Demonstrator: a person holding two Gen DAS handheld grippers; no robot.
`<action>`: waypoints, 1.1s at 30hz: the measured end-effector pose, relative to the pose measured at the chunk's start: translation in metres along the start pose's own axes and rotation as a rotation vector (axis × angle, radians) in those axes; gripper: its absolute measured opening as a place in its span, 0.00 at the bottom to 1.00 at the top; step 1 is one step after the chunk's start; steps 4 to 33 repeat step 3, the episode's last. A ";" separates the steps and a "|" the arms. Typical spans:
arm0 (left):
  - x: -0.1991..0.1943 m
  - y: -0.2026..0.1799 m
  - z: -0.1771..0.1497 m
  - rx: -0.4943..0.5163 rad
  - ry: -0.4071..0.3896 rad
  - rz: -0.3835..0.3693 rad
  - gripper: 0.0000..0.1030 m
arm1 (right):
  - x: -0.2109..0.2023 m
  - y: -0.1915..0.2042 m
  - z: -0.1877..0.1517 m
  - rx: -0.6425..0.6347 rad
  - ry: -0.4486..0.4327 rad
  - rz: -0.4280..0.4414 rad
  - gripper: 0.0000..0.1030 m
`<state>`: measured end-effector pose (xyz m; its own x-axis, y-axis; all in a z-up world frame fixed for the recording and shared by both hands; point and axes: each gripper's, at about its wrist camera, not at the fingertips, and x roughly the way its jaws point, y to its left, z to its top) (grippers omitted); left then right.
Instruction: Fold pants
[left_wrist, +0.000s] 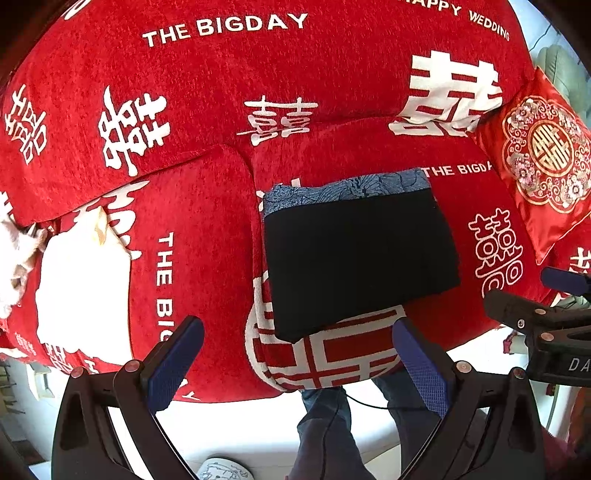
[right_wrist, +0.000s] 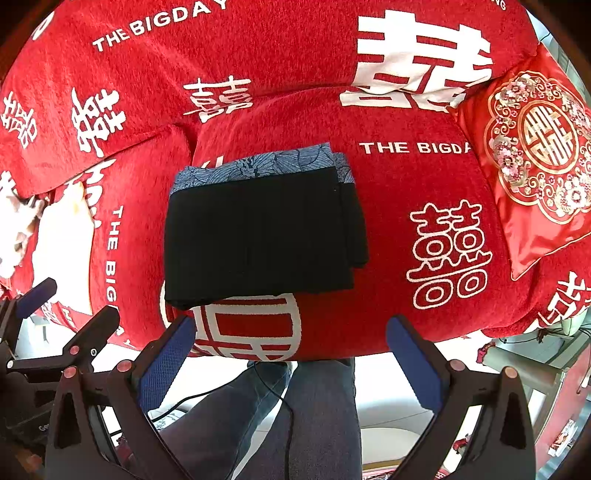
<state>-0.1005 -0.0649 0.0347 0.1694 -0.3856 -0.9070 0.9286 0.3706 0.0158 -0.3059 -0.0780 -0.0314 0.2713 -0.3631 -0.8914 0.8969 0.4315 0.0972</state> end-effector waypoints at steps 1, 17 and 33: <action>0.000 0.000 0.000 -0.001 -0.001 -0.003 0.99 | 0.000 0.000 -0.001 0.001 -0.001 0.000 1.00; 0.000 0.000 0.000 0.002 0.000 -0.005 0.99 | 0.000 0.000 0.001 -0.002 0.000 0.000 1.00; 0.000 0.000 0.000 0.002 0.000 -0.005 0.99 | 0.000 0.000 0.001 -0.002 0.000 0.000 1.00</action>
